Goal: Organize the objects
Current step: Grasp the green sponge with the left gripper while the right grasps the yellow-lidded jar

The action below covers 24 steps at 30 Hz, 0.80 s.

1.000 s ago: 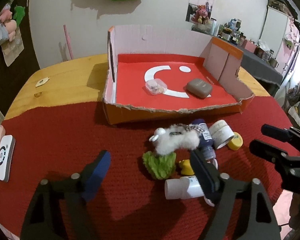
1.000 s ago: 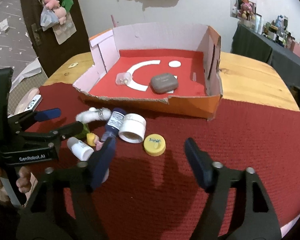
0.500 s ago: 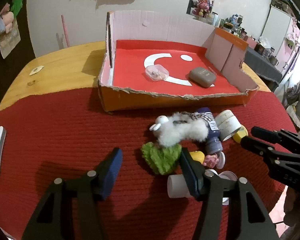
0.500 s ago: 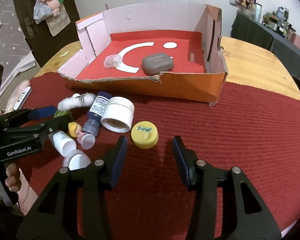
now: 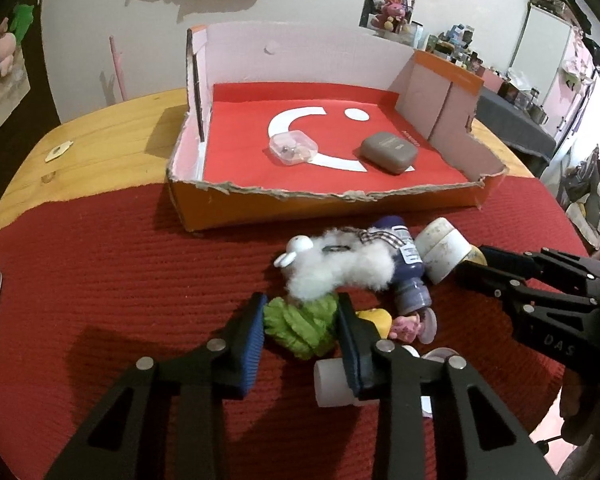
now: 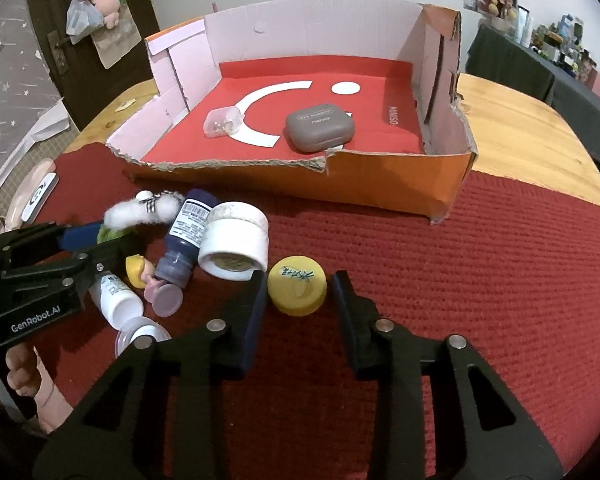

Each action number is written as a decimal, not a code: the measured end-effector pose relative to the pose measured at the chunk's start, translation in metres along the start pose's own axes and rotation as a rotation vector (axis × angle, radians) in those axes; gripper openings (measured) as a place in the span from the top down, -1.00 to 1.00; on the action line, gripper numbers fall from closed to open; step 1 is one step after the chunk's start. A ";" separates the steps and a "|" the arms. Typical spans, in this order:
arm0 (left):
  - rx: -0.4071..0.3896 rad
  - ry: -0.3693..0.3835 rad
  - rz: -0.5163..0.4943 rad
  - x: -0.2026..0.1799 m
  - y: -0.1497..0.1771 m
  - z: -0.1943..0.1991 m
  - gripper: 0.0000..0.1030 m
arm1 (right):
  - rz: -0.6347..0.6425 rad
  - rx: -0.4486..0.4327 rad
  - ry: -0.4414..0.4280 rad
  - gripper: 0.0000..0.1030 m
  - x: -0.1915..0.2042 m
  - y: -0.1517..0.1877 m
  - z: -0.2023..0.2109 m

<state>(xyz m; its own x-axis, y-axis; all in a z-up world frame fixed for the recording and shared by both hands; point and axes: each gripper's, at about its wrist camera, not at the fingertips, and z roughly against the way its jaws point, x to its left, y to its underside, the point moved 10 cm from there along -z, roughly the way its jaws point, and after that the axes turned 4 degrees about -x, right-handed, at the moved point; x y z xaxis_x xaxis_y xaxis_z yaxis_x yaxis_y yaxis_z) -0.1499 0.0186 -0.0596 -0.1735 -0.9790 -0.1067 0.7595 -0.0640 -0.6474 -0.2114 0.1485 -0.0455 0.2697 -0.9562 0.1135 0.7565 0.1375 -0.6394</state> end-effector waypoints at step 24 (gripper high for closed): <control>-0.072 0.013 0.032 0.006 -0.018 0.029 0.33 | 0.017 -0.084 -0.038 0.43 0.018 -0.023 0.034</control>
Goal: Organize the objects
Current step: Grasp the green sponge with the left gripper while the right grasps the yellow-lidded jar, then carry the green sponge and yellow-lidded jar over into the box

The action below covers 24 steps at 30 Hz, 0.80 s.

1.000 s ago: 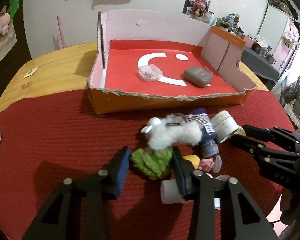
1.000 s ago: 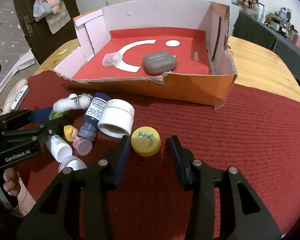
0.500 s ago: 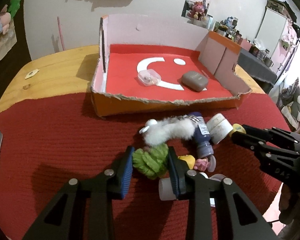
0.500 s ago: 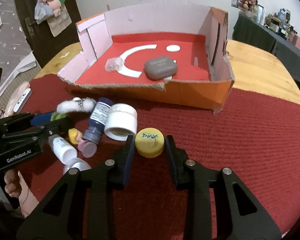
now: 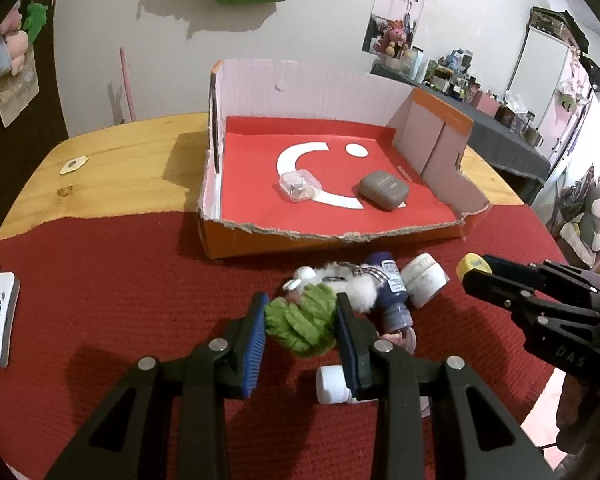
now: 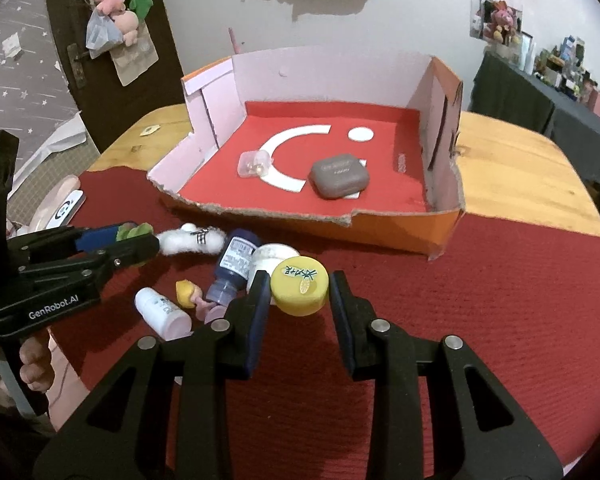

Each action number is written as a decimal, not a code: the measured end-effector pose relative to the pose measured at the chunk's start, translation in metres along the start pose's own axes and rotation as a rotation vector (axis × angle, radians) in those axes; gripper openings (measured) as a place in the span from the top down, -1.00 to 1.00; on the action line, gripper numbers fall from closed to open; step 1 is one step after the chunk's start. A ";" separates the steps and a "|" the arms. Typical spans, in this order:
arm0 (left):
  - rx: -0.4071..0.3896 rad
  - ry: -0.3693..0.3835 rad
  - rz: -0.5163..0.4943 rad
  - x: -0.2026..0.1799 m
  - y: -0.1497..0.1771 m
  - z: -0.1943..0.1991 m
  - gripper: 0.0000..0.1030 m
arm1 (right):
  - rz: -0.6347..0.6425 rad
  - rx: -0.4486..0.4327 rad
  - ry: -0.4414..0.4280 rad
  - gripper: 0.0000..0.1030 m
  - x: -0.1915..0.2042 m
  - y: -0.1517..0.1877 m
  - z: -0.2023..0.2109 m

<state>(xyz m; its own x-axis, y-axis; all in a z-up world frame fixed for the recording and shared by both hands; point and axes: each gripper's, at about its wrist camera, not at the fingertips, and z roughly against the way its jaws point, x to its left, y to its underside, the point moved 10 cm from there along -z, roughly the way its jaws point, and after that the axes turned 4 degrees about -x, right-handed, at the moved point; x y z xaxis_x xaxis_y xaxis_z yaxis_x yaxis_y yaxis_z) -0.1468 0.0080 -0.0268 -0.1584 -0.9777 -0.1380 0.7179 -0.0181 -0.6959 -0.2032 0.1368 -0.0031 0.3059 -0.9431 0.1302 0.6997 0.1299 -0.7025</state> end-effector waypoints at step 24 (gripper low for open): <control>-0.073 0.032 -0.050 -0.021 -0.061 0.001 0.33 | 0.041 -0.068 -0.019 0.44 0.005 -0.050 0.007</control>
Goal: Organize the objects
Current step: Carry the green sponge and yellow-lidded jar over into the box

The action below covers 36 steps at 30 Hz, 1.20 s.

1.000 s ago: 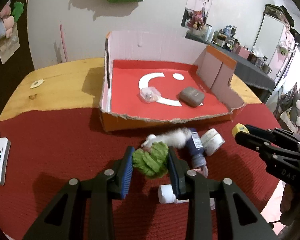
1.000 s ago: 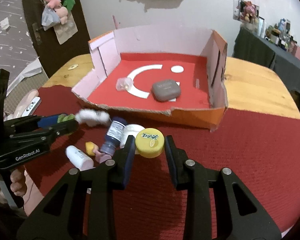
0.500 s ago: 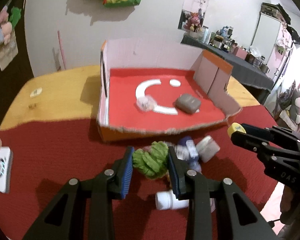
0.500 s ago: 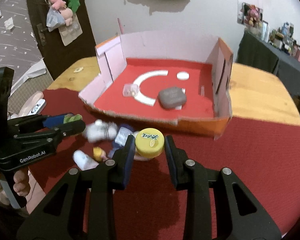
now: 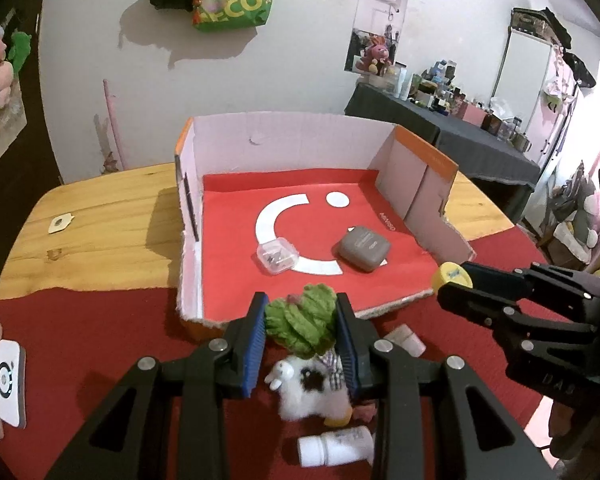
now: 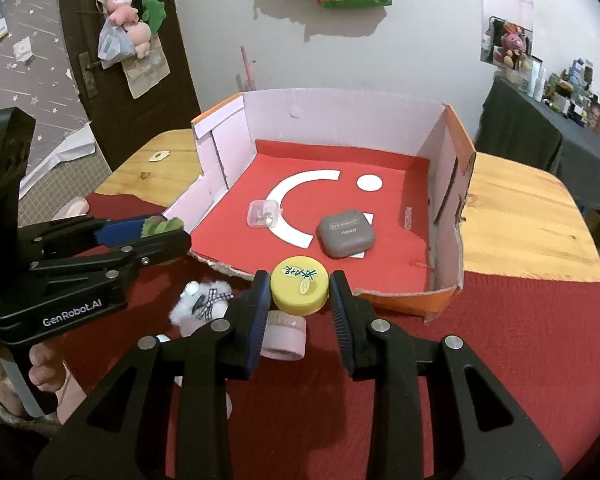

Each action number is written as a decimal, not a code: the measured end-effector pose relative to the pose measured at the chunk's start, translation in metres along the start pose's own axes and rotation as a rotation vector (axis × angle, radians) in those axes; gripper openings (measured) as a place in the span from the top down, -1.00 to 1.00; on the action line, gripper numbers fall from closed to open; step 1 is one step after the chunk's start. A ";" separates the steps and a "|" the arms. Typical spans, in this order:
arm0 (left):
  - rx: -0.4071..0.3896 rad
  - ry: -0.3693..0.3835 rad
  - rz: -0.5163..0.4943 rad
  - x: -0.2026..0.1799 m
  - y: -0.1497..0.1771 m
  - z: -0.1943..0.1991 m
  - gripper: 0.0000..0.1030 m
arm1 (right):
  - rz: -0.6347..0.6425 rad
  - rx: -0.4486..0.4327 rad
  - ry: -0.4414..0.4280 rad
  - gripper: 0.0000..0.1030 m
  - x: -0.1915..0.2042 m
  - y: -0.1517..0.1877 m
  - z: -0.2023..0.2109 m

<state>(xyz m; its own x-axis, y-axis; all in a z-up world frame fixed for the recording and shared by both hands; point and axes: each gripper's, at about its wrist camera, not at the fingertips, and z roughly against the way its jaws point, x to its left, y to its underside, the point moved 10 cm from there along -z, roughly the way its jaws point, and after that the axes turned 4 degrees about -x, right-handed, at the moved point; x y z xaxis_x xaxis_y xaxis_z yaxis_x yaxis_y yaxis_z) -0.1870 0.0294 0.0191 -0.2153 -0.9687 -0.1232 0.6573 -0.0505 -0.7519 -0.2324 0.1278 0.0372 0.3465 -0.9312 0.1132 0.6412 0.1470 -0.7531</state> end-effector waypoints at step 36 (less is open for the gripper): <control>0.202 0.026 -0.002 0.013 0.002 -0.087 0.33 | -0.042 0.226 -0.101 0.43 -0.013 0.002 -0.084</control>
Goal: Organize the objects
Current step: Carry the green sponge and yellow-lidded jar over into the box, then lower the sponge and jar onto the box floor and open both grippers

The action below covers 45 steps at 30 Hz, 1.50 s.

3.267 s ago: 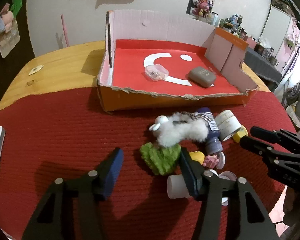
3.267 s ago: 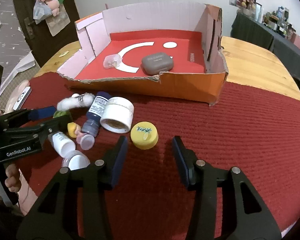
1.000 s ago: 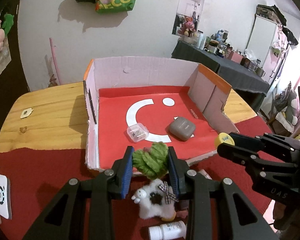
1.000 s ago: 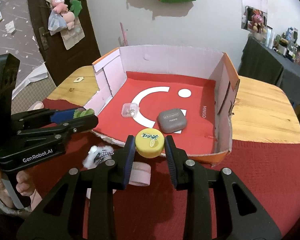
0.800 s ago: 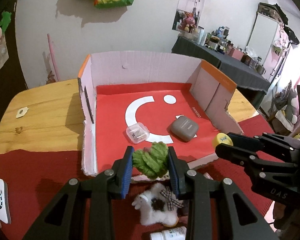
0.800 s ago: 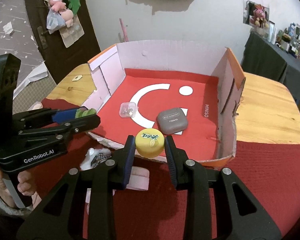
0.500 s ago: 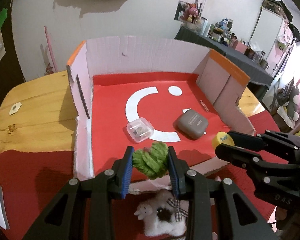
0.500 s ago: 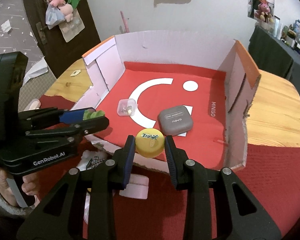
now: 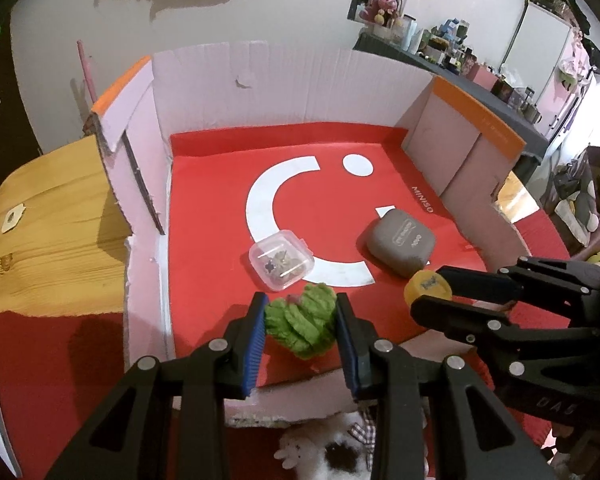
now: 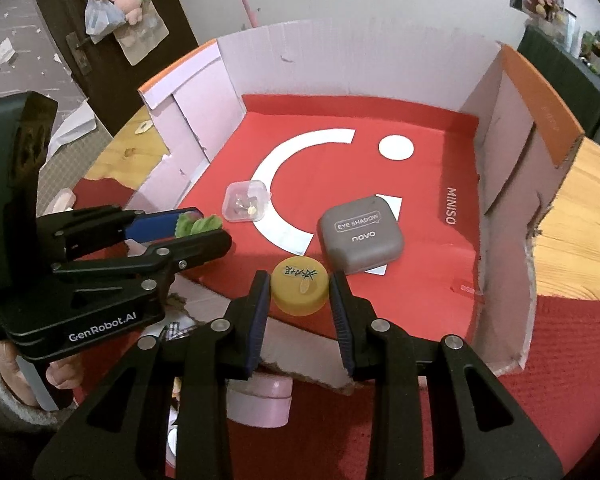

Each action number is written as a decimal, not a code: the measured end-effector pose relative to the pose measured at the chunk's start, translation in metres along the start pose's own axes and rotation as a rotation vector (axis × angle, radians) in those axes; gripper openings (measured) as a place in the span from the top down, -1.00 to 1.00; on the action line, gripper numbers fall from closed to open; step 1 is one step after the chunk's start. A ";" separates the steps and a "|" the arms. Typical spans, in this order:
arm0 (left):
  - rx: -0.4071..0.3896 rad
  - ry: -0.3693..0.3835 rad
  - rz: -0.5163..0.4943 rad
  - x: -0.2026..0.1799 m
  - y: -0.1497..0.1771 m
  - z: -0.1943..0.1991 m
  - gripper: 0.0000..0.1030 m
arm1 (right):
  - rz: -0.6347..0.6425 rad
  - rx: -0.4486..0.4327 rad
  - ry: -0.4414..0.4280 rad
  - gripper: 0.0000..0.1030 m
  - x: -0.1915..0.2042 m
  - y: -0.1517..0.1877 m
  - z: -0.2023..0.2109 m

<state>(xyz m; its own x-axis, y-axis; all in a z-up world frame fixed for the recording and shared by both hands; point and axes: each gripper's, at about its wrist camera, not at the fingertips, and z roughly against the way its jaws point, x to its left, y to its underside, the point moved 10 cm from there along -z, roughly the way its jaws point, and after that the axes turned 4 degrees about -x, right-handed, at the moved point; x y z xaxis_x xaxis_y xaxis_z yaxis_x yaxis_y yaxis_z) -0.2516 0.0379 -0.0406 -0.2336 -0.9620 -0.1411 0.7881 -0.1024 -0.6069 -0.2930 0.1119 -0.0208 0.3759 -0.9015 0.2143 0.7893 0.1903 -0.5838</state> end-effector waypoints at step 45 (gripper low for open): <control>0.003 0.006 0.038 0.008 -0.023 -0.036 0.33 | -0.020 0.016 0.149 0.43 -0.047 -0.017 -0.026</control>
<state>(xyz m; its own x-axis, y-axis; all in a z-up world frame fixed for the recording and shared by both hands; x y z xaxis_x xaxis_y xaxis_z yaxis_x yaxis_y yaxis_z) -0.2915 0.0417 -0.0558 -0.2068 -0.9637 -0.1690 0.7982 -0.0663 -0.5987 -0.3367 0.1409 -0.0415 0.2848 -0.9527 0.1062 0.8040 0.1771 -0.5677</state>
